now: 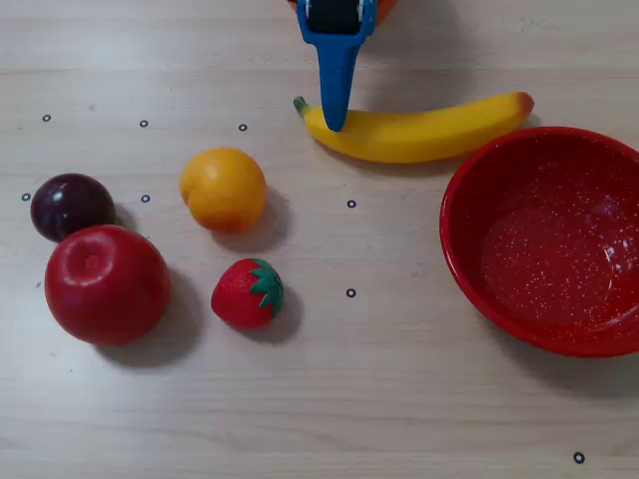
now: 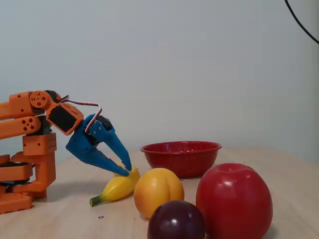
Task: Put the banana in the red bowl.
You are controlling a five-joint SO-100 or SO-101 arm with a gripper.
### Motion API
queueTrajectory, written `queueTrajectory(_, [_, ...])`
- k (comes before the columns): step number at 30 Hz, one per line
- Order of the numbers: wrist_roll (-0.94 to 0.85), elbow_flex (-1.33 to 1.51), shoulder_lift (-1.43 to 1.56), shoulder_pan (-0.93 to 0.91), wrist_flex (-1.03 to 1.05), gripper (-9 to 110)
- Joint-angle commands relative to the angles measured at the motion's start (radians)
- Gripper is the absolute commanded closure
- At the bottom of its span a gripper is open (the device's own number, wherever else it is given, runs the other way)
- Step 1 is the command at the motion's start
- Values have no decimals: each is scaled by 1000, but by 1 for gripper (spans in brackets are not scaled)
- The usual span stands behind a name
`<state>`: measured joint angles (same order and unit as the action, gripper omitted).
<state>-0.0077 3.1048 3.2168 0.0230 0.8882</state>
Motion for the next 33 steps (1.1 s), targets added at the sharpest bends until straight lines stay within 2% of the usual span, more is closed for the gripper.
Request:
queueTrajectory(1, [2,14,14,-8,-6,101])
queueTrajectory(21, [-2,0,-14,-26,-9,101])
queueTrajectory(33, [-14,-337,-213,-104,140,101])
